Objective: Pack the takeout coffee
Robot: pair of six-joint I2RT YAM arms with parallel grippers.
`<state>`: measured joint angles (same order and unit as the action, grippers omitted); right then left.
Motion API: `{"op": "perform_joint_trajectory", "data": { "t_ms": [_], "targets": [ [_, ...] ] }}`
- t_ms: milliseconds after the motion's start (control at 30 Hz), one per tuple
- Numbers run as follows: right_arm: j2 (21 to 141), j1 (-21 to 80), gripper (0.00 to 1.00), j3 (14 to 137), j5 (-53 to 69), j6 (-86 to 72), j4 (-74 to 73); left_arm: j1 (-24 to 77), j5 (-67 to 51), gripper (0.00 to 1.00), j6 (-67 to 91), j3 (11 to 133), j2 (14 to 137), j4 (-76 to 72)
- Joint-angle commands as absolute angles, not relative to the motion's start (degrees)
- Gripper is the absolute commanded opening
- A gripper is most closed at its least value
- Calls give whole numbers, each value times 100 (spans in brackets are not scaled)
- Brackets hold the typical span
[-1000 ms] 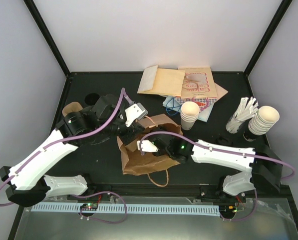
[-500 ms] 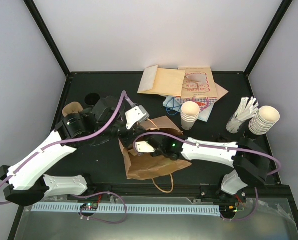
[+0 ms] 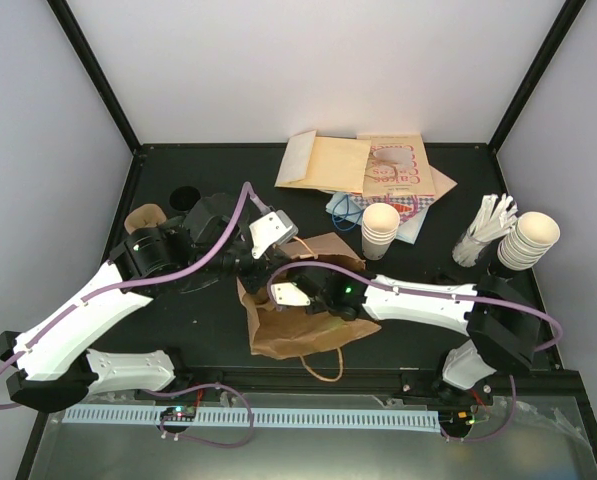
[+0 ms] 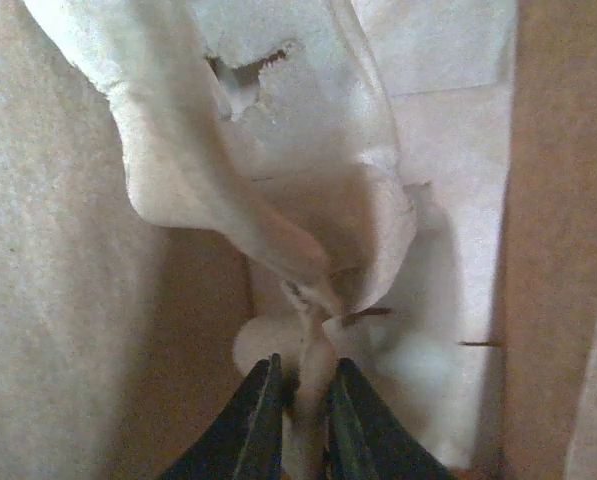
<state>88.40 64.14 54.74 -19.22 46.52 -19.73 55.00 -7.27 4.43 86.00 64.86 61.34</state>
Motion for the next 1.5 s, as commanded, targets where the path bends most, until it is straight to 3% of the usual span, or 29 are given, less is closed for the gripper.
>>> {"op": "perform_joint_trajectory", "data": {
  "t_ms": [0,233,833,1167,1467],
  "targets": [
    [8510,6372,15,5449,-1883,4523,-1794,5554,-514,2,334,8596,6447,6182],
    [8187,6379,1,5212,-2127,4560,-1433,5546,-404,1,336,8582,6430,6134],
    [8935,6376,1,4829,-2812,4997,593,5546,-1250,2,604,8460,6252,5748],
    [8131,6530,1,4039,-2642,5318,1516,5458,-812,2,695,8487,6232,5909],
    [8418,6538,1,4052,-2888,5464,2000,5444,-1116,2,696,8496,6333,5971]
  ]
}}
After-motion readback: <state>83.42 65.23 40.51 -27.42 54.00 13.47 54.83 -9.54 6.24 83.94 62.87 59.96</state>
